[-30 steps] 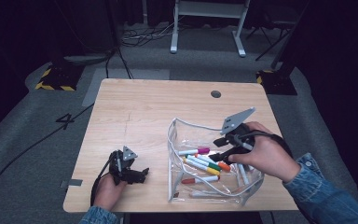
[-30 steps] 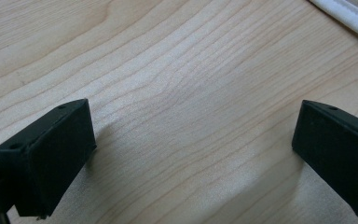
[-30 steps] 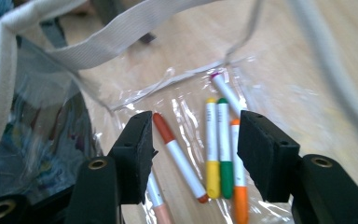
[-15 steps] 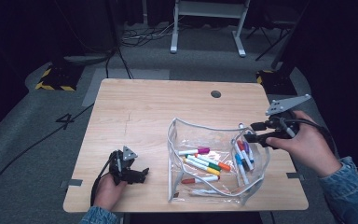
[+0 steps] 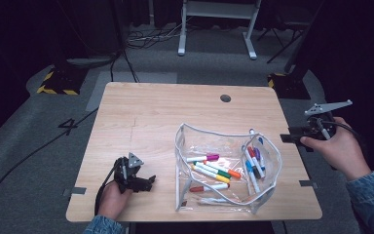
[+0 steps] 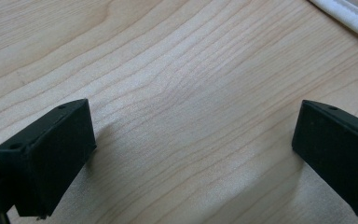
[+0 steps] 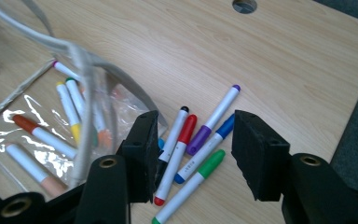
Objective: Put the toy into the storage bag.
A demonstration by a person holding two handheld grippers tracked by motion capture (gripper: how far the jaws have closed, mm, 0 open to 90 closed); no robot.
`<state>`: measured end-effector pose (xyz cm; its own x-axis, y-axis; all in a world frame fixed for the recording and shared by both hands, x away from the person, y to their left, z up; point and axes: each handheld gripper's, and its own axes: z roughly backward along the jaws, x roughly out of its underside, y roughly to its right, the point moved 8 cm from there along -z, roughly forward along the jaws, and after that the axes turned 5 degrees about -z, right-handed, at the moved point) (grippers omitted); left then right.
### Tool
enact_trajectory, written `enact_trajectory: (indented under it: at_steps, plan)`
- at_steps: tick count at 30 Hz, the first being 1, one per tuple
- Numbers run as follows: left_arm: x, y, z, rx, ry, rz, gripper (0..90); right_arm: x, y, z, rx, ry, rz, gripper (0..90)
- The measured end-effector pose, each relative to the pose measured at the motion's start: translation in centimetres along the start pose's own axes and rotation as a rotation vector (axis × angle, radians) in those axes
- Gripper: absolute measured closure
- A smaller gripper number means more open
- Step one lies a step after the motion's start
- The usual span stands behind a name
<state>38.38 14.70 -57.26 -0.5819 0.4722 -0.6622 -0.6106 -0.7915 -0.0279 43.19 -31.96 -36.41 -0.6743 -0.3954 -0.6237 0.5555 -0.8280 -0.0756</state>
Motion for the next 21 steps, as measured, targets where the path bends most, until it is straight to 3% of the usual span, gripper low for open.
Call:
enact_trajectory:
  at_steps: [4, 11, 12, 21]
  plan:
    - [0.0, 0.0, 0.0, -0.002, 0.0, -0.001, 0.0, 1.5, 1.2, -1.3, 0.011, -0.032, -0.041, 51.8]
    - [0.0, 0.0, 0.0, -0.003, 0.001, -0.002, 0.0, 4.9, 2.3, -5.1, 0.007, -0.103, -0.08, 51.0]
    - [0.0, 0.0, 0.0, -0.003, 0.0, -0.001, 0.0, 5.9, 2.3, -6.1, 0.004, -0.126, -0.093, 50.9]
    - [0.0, 0.0, 0.0, 0.0, 0.0, 0.0, 0.0, 9.1, 2.2, -10.0, -0.01, -0.191, -0.119, 51.0]
